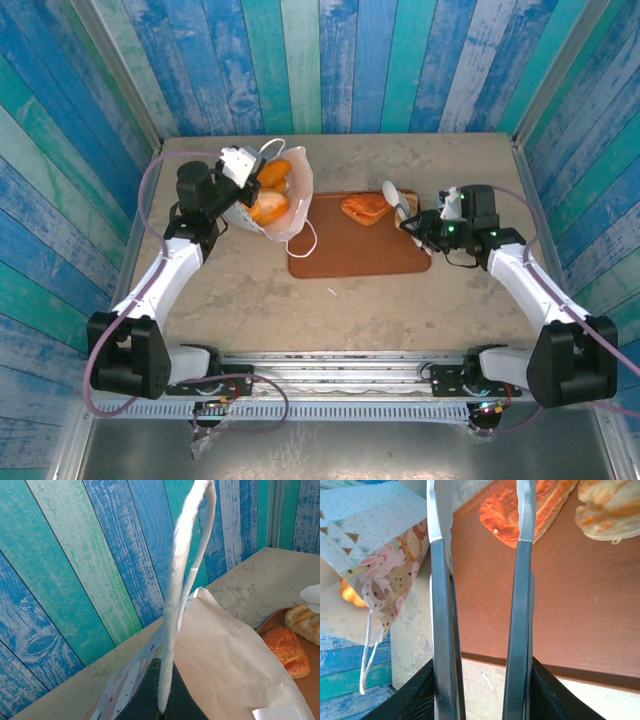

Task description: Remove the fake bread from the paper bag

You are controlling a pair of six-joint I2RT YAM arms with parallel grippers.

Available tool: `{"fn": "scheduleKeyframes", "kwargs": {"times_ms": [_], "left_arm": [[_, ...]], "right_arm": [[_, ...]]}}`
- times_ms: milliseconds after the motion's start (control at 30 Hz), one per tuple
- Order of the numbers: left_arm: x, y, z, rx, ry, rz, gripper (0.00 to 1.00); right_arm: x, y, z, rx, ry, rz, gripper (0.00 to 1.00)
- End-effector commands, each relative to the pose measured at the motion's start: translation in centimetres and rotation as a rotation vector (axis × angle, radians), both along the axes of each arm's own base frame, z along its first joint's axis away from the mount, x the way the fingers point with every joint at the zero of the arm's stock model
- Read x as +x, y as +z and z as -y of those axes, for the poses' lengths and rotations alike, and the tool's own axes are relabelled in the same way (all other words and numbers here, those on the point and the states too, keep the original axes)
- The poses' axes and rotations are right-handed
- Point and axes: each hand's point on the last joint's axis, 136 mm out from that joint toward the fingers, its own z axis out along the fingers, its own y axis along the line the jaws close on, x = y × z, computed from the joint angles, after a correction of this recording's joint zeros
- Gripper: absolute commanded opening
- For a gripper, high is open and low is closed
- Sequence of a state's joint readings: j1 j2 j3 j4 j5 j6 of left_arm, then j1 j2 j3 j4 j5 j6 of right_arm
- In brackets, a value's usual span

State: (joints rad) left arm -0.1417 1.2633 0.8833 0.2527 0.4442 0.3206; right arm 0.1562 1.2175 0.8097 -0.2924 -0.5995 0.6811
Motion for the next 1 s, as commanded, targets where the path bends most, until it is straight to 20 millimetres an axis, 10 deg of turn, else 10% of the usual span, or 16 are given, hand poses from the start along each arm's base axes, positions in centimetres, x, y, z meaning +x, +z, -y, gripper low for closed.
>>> {"fn": "scheduleKeyframes", "kwargs": {"times_ms": [0, 967], "left_arm": [[0.1, -0.6, 0.1, 0.005, -0.005, -0.024, 0.0], [-0.1, -1.4, 0.9, 0.008, -0.053, -0.05, 0.01]], "right_arm": [[-0.7, 2.3, -1.1, 0.027, 0.034, 0.05, 0.43], [-6.7, 9.8, -14.1, -0.185, 0.473, 0.247, 0.4]]}}
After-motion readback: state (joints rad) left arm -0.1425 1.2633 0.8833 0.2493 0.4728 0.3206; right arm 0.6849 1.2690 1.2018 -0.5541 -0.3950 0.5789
